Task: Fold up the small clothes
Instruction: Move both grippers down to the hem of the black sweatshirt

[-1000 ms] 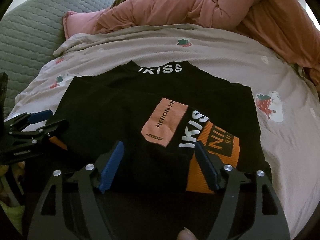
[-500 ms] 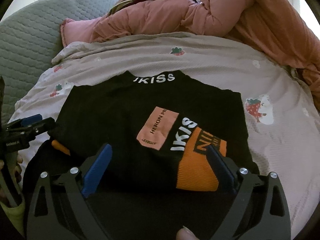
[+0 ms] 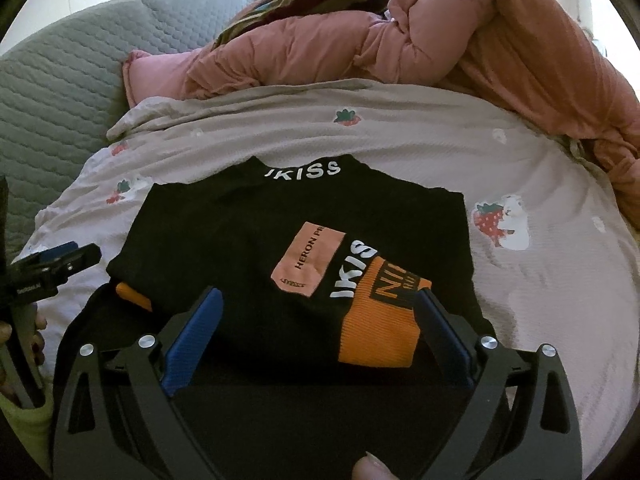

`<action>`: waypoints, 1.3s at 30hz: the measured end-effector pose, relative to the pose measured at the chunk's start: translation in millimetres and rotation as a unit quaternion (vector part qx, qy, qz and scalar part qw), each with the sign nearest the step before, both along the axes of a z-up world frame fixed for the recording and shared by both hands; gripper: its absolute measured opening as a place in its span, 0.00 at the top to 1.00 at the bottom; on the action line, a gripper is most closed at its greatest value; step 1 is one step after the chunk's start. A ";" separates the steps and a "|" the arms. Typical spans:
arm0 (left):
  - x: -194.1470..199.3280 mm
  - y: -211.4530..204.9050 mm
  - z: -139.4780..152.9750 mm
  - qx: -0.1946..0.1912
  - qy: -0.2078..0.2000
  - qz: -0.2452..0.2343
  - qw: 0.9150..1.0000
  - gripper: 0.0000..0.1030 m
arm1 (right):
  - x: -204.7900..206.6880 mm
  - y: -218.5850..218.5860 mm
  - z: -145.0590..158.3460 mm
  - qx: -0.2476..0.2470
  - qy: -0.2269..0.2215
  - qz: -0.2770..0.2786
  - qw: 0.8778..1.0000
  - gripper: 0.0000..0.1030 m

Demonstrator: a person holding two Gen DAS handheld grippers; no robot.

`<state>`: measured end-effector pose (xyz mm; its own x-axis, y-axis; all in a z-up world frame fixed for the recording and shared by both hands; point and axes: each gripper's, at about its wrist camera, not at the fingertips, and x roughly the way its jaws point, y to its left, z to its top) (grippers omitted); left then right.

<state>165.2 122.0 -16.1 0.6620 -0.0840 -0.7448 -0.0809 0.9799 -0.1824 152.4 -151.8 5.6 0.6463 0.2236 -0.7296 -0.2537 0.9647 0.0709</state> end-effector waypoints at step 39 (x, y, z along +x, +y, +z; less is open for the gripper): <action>-95.3 15.7 34.2 0.014 -0.014 0.027 0.999 0.09 | -71.4 -25.5 41.0 0.017 -0.040 0.037 0.998 0.06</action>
